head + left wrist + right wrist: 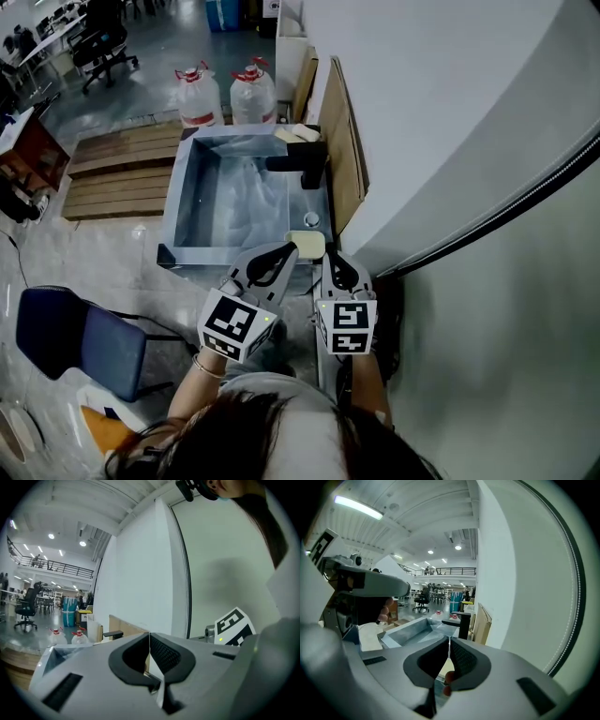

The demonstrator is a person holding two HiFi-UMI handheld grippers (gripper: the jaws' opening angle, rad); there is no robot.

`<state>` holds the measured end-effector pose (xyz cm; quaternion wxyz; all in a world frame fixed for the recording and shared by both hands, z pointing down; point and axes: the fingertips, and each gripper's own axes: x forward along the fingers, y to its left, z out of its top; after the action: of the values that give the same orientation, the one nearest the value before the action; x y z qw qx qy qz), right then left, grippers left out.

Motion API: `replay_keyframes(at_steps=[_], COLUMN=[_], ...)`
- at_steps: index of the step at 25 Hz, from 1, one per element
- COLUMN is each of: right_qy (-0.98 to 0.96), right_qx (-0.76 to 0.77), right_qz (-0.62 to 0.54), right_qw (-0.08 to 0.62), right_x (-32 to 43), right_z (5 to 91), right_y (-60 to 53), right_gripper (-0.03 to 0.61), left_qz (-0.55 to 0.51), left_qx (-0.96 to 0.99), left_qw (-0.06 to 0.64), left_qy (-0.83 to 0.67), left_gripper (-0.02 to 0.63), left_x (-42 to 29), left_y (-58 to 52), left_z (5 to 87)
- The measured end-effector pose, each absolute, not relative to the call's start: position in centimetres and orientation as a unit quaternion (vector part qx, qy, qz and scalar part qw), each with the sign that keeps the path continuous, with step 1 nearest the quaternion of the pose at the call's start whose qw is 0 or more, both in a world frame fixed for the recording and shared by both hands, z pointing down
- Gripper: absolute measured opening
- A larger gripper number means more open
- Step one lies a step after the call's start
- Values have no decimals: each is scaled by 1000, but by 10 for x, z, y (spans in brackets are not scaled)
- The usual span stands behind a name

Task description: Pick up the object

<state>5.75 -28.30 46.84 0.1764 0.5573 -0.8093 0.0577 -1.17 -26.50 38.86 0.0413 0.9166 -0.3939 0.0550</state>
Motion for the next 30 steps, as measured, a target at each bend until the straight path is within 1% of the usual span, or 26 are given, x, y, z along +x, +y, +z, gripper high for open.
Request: replay_keyframes(at_steps=[16,30], right_qy=[-794,-771], right_qx=[550,561], right_qz=[98,134], right_qw=[240,271], right_x=[57,68], right_z=[533,581], right_y=[-327,-351], right_gripper=[28,32], left_qz=[67,84], left_qx=[922,927], left_qw=[51,59], left_qy=[-378,-362], left_gripper=[9,9], left_x=[-12,-6], left_y=[-301,-317], left_z=[404,420])
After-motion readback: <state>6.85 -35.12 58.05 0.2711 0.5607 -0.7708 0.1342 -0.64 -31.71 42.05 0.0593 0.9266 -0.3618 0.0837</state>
